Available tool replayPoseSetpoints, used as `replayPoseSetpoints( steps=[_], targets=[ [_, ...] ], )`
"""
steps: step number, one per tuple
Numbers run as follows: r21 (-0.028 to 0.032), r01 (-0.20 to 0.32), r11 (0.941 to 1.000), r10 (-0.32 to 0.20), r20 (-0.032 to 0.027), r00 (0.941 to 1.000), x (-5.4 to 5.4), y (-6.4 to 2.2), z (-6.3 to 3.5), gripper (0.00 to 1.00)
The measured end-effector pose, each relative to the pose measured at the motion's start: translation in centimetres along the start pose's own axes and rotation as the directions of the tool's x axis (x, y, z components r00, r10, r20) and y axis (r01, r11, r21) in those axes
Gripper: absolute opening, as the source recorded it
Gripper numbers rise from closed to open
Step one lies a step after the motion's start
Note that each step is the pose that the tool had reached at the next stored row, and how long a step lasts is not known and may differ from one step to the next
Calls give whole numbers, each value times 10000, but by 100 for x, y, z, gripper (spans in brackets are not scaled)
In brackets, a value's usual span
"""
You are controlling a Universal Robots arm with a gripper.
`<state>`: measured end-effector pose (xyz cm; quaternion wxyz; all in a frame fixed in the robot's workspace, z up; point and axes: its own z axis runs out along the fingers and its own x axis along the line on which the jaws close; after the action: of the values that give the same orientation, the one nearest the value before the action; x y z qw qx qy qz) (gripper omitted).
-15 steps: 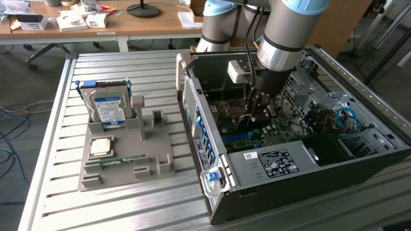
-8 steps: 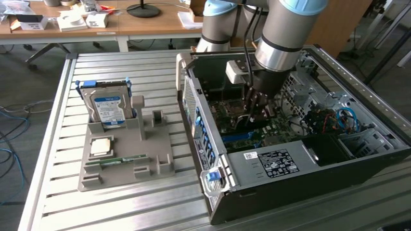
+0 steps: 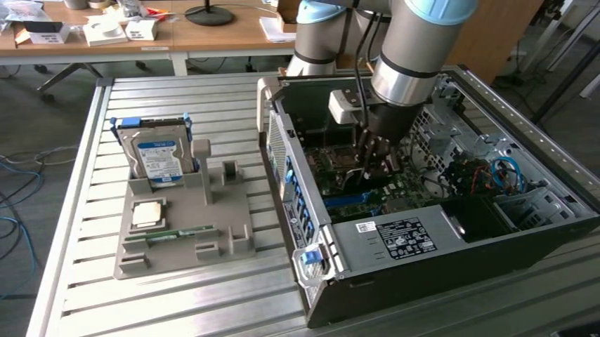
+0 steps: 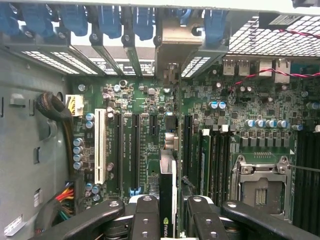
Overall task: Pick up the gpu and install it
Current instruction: 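Insert the gpu into the slot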
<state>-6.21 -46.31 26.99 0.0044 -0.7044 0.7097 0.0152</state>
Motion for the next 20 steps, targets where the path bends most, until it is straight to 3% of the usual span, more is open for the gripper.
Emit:
replayPoseSetpoints(
  steps=[20],
  targets=[
    [-2,2,10000,-2,-3,10000,-8,28,53,26]
  ],
)
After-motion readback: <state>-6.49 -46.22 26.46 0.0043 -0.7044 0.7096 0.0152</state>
